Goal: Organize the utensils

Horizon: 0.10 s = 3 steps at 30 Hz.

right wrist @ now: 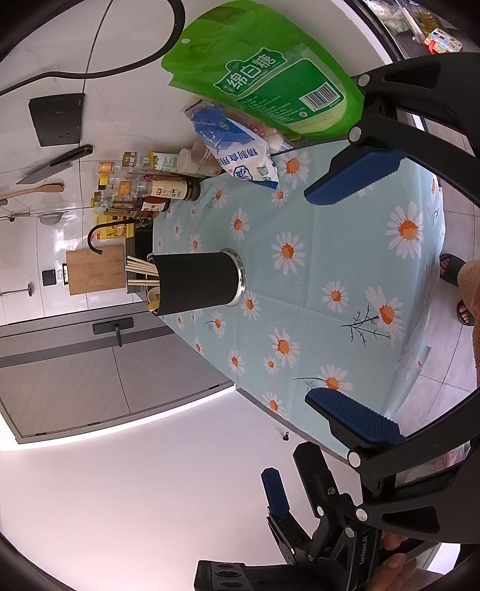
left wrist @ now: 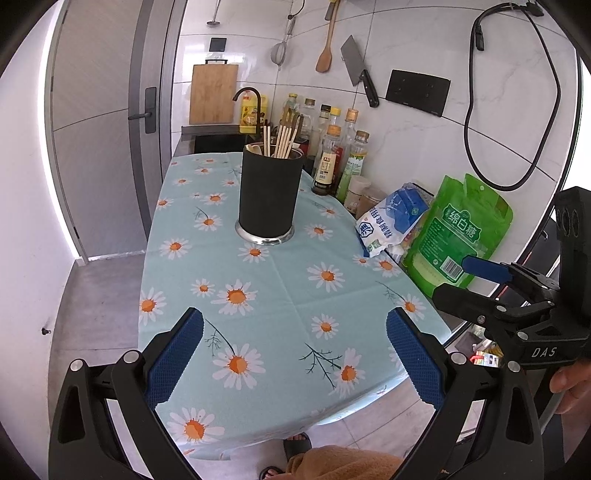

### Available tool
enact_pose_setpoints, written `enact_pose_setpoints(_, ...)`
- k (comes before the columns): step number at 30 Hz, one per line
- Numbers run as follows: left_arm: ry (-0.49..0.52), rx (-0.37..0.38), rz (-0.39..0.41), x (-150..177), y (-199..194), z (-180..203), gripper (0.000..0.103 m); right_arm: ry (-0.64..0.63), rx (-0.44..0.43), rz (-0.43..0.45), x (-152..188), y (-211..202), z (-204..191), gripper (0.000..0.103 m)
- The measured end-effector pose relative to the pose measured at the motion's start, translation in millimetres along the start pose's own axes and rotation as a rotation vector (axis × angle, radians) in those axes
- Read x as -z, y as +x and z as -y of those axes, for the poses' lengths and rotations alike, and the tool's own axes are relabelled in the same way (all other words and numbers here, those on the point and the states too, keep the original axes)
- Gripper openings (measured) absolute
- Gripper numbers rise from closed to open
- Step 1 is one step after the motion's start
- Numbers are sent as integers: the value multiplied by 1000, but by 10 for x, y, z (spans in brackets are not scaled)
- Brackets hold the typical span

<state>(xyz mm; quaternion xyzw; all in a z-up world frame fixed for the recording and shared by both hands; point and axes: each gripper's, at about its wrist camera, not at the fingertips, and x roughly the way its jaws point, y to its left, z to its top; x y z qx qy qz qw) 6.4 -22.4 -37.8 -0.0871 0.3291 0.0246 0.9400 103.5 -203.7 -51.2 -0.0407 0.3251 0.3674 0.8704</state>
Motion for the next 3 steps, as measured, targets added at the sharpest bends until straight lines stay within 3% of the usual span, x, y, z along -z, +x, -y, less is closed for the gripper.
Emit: enact_pose_setpoints(3, 3, 7, 1, -6, 2, 10, 97, 0, -1, 2, 1, 2, 1, 98)
